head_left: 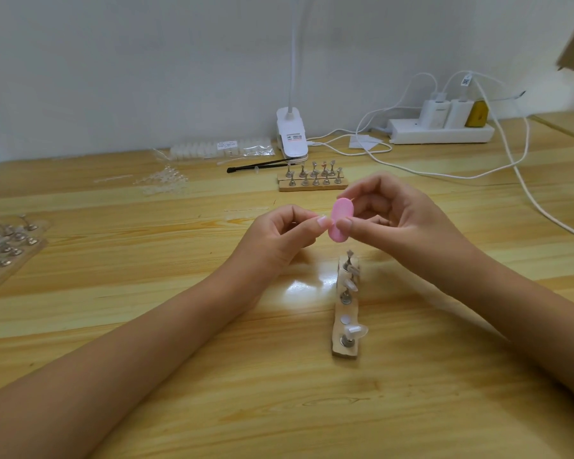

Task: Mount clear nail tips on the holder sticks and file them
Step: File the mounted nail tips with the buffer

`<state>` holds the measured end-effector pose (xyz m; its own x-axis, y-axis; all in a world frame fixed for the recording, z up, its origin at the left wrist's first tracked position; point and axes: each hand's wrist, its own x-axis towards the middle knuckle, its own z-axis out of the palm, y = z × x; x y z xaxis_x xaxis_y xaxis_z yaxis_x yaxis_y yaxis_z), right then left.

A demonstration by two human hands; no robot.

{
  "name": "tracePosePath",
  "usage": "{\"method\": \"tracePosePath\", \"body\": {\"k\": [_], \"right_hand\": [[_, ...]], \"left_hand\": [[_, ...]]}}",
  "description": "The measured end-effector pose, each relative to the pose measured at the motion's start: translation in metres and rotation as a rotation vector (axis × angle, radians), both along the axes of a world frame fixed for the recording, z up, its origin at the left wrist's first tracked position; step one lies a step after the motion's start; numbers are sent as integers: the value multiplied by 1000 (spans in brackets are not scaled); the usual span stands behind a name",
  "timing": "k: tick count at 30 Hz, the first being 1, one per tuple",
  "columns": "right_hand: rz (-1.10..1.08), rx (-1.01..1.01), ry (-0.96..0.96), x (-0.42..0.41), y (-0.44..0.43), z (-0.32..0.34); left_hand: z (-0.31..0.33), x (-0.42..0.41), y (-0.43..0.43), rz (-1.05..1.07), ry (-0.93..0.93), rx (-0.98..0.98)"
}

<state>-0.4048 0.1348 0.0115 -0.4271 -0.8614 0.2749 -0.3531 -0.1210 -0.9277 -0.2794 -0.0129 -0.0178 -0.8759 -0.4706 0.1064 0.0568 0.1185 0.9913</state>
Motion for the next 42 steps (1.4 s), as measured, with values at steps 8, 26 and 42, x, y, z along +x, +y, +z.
{"method": "tracePosePath", "body": {"k": [8, 26, 42], "right_hand": [[29, 39, 18, 5, -1, -4], [23, -5, -26, -2, -1, -5], [-29, -71, -149, -3, -2, -7]], "left_hand": [[2, 0, 0, 7, 18, 63], [-2, -1, -4, -15, 6, 53], [-4, -2, -5, 12, 15, 111]]}}
